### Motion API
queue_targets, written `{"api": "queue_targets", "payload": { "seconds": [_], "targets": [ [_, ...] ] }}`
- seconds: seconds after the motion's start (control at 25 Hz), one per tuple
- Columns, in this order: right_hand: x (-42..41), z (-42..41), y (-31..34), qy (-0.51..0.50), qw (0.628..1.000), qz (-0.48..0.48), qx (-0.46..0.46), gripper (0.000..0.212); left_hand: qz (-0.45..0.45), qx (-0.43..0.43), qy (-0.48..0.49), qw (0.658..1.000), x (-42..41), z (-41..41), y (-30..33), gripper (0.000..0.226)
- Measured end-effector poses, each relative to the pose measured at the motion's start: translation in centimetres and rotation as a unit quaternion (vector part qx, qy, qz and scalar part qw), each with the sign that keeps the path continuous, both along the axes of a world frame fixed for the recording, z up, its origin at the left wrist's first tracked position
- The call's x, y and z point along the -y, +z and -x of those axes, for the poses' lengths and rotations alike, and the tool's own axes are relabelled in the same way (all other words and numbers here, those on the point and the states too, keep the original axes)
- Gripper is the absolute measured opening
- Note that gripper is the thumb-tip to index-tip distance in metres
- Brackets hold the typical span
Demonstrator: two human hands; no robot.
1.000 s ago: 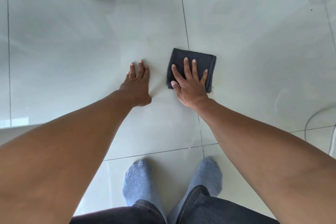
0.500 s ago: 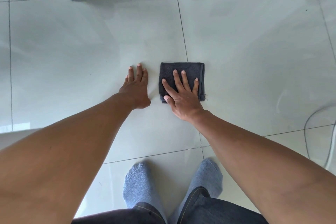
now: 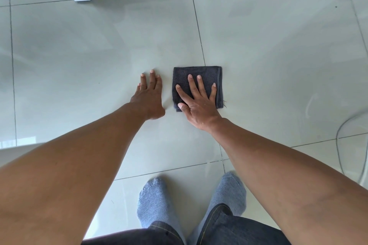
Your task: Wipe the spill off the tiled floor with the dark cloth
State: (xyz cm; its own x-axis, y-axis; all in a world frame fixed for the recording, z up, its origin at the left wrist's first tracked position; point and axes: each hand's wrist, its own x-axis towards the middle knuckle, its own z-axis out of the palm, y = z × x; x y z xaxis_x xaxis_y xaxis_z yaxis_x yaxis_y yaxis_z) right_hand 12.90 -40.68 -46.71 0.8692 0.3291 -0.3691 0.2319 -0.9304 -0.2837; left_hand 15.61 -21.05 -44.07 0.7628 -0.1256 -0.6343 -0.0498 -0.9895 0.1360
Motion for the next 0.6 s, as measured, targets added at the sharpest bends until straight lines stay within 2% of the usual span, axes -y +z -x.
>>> {"api": "queue_targets", "payload": {
  "seconds": [0.24,0.36,0.44,0.6],
  "targets": [
    [0.0,0.1,0.1,0.005,1.0,0.005,0.001,0.057,-0.001,-0.001,0.004,1.0,-0.1,-0.1,-0.3,0.109],
    [-0.1,-0.8,1.3,0.012,0.998,0.03,-0.045,0.06,-0.029,-0.012,-0.012,0.999,0.1,-0.6,0.6,0.107],
    [-0.6,-1.3,3.4,0.003,0.996,0.049,-0.079,0.063,-0.034,-0.035,0.003,0.999,0.2,-1.5,2.2,0.097],
    [0.9,1.1,9.3,-0.009,0.999,0.042,-0.033,0.063,-0.022,-0.022,0.083,0.996,0.6,1.5,5.9,0.066]
  ]
}}
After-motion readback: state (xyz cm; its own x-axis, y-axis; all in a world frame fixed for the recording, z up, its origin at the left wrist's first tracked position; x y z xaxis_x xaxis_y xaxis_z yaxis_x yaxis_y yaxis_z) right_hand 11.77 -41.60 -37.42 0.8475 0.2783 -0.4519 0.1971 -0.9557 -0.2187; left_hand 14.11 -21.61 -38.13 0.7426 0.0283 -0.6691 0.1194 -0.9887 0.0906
